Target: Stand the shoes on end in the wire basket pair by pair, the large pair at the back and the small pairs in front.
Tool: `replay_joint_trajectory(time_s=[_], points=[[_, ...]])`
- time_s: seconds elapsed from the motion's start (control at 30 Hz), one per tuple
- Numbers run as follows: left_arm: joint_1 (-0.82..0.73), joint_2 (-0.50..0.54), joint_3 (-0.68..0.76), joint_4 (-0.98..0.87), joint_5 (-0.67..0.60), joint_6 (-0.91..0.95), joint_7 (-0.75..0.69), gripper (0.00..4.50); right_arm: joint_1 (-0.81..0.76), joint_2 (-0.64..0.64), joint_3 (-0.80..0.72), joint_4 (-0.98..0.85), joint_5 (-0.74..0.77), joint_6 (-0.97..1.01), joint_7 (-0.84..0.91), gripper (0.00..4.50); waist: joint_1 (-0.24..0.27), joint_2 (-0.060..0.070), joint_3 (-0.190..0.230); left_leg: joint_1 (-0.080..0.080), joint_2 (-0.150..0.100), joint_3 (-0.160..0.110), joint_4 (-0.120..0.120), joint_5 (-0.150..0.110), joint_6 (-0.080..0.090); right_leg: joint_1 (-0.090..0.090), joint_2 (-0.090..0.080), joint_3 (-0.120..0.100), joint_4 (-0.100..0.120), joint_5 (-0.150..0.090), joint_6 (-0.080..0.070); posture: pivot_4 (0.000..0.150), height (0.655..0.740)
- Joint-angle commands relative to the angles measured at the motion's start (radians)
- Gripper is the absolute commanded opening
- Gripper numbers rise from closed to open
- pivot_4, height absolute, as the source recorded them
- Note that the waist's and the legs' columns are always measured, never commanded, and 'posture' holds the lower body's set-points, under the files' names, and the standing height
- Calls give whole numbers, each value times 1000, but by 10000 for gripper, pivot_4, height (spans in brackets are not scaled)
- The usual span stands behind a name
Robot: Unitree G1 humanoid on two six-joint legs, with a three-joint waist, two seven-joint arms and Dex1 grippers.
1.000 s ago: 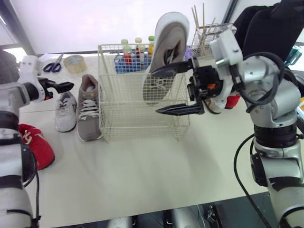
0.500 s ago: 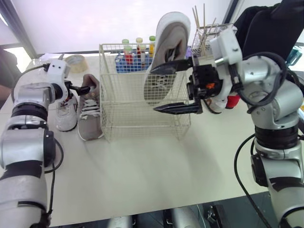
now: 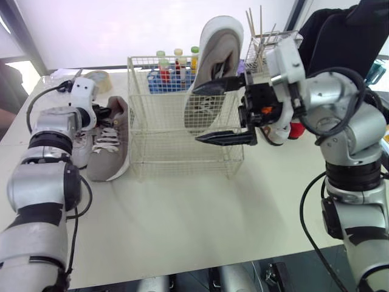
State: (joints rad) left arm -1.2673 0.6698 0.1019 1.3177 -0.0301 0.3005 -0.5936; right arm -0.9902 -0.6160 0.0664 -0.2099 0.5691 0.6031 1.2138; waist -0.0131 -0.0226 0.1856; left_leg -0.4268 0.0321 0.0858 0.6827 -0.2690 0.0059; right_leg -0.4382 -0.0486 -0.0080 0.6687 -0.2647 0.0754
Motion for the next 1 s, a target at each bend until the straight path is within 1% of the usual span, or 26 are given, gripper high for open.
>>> replay_joint_trajectory(time_s=[0.03,0.13,0.2,0.27,0.3,0.37,0.43,0.5,0.57,0.63,0.7,0.83,0.87,1.0], points=[[-50,51,96,-24,-64,-5,39,251,-18,-19,-20,-18,6,-13,-6,45000,0,0,0,0,0,0,0,0,0,0,0,0,0,0,0,1500,7400],[-79,96,187,-78,-131,-36,87,251,-12,-23,-25,-20,11,-7,-8,45000,-1,-2,1,-2,0,0,0,0,0,-2,0,0,0,0,0,1500,7400],[-84,125,243,-159,-176,-69,109,251,-9,-25,-33,-17,19,-1,-11,45000,-1,-3,2,-3,0,0,0,0,0,-3,0,0,0,0,0,1500,7400],[-62,136,283,-278,-215,-82,114,251,-9,-25,-41,-9,29,6,-16,45000,-1,-4,2,-5,0,0,0,1,-2,-5,-1,0,0,0,0,1500,7400],[-37,135,301,-374,-236,-70,122,251,-9,-26,-43,-3,31,8,-17,45000,0,-5,2,-6,0,0,0,2,-3,-5,-2,0,0,0,0,1500,7400],[20,121,331,-563,-271,-71,146,251,-8,-30,-44,8,29,5,-16,45000,0,-5,2,-6,0,0,0,3,-5,-5,-3,0,-1,0,0,1500,7400],[65,97,371,-768,-322,-38,192,251,-6,-34,-45,17,29,4,-15,45000,3,-5,2,-6,-1,0,0,2,-5,-4,-5,0,-2,1,1,1500,7400],[89,72,385,-938,-342,-36,248,251,-6,-37,-47,24,30,2,-17,45000,4,-5,2,-6,-2,0,0,2,-5,-4,-6,0,-2,1,1,1500,7400],[96,47,377,-1058,-336,-60,296,251,-8,-38,-48,33,29,-2,-17,45000,7,-6,1,-6,-2,0,1,2,-5,-3,-7,0,-2,1,2,1500,7400],[49,-8,344,-1164,-323,-124,348,251,-8,-38,-50,42,26,-8,-18,45000,11,-6,1,-6,-2,0,2,2,-4,-3,-7,0,-2,2,3,1500,7400],[8,-60,313,-1211,-310,-179,379,251,-10,-38,-48,51,23,-14,-18,45000,18,-7,1,-6,-3,0,2,2,-4,-2,-7,-1,-2,2,3,1500,7400],[-44,-149,222,-1217,-224,-346,413,251,-11,-40,-45,57,18,-16,-28,45000,24,-6,1,-6,-3,1,2,2,-4,-3,-4,0,-2,2,3,1500,7400],[-61,-184,190,-1200,-197,-409,416,251,-7,-43,-49,52,20,-12,-33,45000,24,-6,1,-6,-2,1,2,2,-4,-3,-3,0,-2,2,3,1500,7400],[-90,-269,115,-1101,-117,-609,418,251,8,-52,-59,28,28,2,-56,45000,26,-6,1,-5,-2,1,2,2,-3,-2,-2,0,-2,2,3,1500,7400]])
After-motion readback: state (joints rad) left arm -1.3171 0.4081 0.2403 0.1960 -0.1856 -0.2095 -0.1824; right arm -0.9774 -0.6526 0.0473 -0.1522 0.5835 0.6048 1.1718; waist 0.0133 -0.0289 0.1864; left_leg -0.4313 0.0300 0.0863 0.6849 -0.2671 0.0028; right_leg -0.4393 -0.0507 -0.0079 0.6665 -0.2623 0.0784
